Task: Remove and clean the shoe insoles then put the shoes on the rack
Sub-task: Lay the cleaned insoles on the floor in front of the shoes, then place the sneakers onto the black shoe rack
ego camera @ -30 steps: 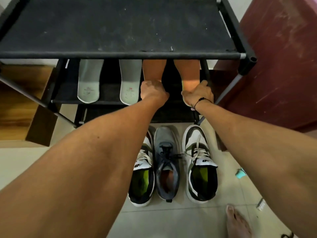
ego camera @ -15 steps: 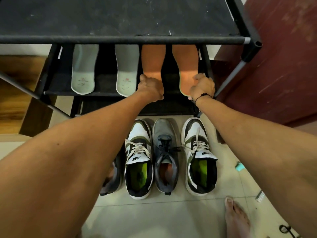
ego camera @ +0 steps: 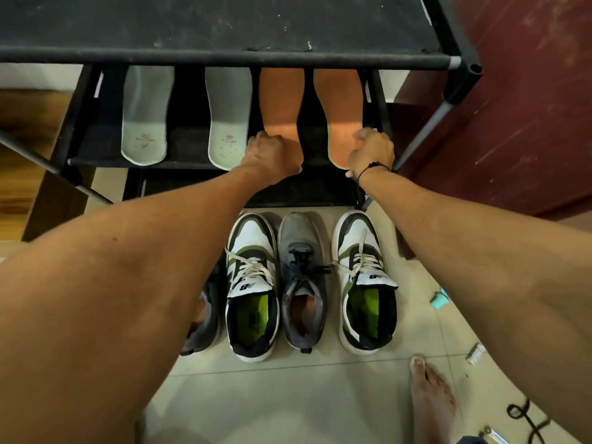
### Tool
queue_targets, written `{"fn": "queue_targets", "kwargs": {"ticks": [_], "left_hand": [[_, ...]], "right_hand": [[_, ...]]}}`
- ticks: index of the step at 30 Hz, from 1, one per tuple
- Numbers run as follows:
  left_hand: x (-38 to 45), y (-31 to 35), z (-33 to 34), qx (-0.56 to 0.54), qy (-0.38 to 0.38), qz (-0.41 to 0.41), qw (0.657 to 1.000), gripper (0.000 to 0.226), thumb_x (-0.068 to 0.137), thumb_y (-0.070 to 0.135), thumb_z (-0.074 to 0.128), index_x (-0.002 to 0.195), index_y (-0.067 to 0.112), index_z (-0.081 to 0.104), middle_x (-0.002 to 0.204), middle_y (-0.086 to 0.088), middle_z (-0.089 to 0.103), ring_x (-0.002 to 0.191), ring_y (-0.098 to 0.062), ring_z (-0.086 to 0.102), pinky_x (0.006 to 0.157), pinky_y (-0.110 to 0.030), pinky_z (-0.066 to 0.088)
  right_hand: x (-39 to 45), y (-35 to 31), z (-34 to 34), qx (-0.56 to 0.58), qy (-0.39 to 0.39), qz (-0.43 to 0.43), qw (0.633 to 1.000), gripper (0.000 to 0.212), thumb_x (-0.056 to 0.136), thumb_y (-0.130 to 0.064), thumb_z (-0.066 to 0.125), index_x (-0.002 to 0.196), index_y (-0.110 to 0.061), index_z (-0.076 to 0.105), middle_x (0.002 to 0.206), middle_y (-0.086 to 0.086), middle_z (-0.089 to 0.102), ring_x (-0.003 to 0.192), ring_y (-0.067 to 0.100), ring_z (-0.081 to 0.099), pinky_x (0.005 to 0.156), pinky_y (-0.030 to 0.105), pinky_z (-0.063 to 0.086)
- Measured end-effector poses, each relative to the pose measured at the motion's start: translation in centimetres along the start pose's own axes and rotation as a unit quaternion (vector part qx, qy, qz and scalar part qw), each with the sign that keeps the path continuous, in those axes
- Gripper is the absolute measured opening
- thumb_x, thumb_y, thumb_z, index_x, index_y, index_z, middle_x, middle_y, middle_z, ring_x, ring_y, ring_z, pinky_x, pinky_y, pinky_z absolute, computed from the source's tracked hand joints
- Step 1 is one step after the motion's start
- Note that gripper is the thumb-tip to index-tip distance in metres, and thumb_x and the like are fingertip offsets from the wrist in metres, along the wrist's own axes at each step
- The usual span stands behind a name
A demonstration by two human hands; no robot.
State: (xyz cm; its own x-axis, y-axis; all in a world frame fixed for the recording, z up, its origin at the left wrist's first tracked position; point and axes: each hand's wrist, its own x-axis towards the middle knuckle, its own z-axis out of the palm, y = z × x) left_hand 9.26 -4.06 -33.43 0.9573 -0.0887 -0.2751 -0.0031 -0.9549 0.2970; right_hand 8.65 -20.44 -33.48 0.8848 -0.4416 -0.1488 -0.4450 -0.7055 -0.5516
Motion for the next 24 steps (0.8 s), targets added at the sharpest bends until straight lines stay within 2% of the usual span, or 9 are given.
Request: {"fn": "queue_targets", "kwargs": {"ticks": [3,6,8,11,15,17,20,24], "left_hand": [[-0.2,0.2,-0.2,0.019,-0.005,0.015,1.000,0.052,0.090,0.044,0.055,0.121,0.003,0.052,0.121,-0.019,0.056,0.113,-0.032,0.049,0.097,-0.036,0.034],[-0.6,0.4,-0.3,0.025,-0.005,0.023,0.999,0.041,0.093,0.039,0.052,0.111,0.003,0.057,0.114,-0.016,0.060,0.109,-0.032,0.051,0.098,-0.036,0.031],[-1.0,0.4,-0.3,0.027,0.016,0.016,0.999,0.053,0.090,0.043,0.055,0.119,-0.001,0.052,0.121,-0.018,0.056,0.115,-0.033,0.047,0.102,-0.035,0.027],[-2.3,0.6,-0.3,0.009,0.033,0.020,0.999,0.065,0.089,0.046,0.055,0.127,-0.005,0.044,0.131,-0.023,0.048,0.124,-0.036,0.038,0.104,-0.038,0.025],[-5.9,0.1,-0.1,-0.016,0.044,0.017,0.999,0.071,0.088,0.050,0.055,0.133,-0.002,0.038,0.142,-0.028,0.034,0.130,-0.040,0.031,0.105,-0.038,0.026],[-8.6,-0.3,0.4,-0.026,0.037,0.023,0.999,0.072,0.088,0.050,0.055,0.136,0.000,0.036,0.143,-0.026,0.032,0.131,-0.038,0.031,0.106,-0.037,0.025],[-14.0,-0.4,1.2,-0.037,-0.008,0.027,0.999,0.072,0.091,0.047,0.053,0.141,0.000,0.031,0.148,-0.023,0.028,0.137,-0.035,0.024,0.109,-0.037,0.020],[-21.7,-0.9,2.0,-0.072,-0.052,0.017,0.996,0.061,0.091,0.041,0.054,0.134,0.000,0.040,0.138,-0.020,0.043,0.130,-0.033,0.034,0.105,-0.035,0.025]], "right_hand": [[0.0,-0.1,-0.1,-0.038,-0.004,-0.019,0.999,0.036,0.095,-0.007,0.038,0.126,-0.017,0.053,0.136,0.009,0.044,0.121,0.027,0.045,0.093,0.028,0.037],[-0.2,-0.2,-0.4,-0.069,-0.025,-0.026,0.997,0.038,0.094,-0.009,0.041,0.129,-0.021,0.050,0.138,0.011,0.041,0.121,0.030,0.046,0.094,0.033,0.039],[-0.6,-0.2,-0.6,-0.084,-0.041,-0.028,0.995,0.036,0.095,-0.016,0.044,0.130,-0.021,0.048,0.138,0.014,0.037,0.117,0.034,0.048,0.091,0.034,0.040],[-2.1,-0.1,-0.8,-0.095,-0.046,-0.019,0.994,0.041,0.094,-0.024,0.047,0.133,-0.016,0.040,0.137,0.016,0.033,0.111,0.037,0.050,0.079,0.036,0.040],[-5.2,0.5,-1.3,-0.121,-0.031,-0.044,0.991,0.050,0.091,-0.023,0.053,0.134,-0.008,0.032,0.137,0.016,0.030,0.109,0.038,0.051,0.079,0.037,0.042],[-7.1,0.9,-1.8,-0.122,-0.041,-0.059,0.990,0.048,0.091,-0.022,0.052,0.133,-0.008,0.033,0.139,0.017,0.029,0.109,0.038,0.051,0.076,0.034,0.038],[-10.7,1.6,-2.8,-0.128,-0.074,-0.054,0.988,0.042,0.092,-0.021,0.050,0.131,-0.010,0.039,0.138,0.015,0.032,0.112,0.037,0.049,0.082,0.035,0.040],[-16.0,2.4,-4.2,-0.159,-0.117,-0.057,0.979,0.031,0.092,-0.020,0.048,0.120,-0.006,0.051,0.127,0.017,0.044,0.112,0.036,0.050,0.088,0.036,0.042]]}}
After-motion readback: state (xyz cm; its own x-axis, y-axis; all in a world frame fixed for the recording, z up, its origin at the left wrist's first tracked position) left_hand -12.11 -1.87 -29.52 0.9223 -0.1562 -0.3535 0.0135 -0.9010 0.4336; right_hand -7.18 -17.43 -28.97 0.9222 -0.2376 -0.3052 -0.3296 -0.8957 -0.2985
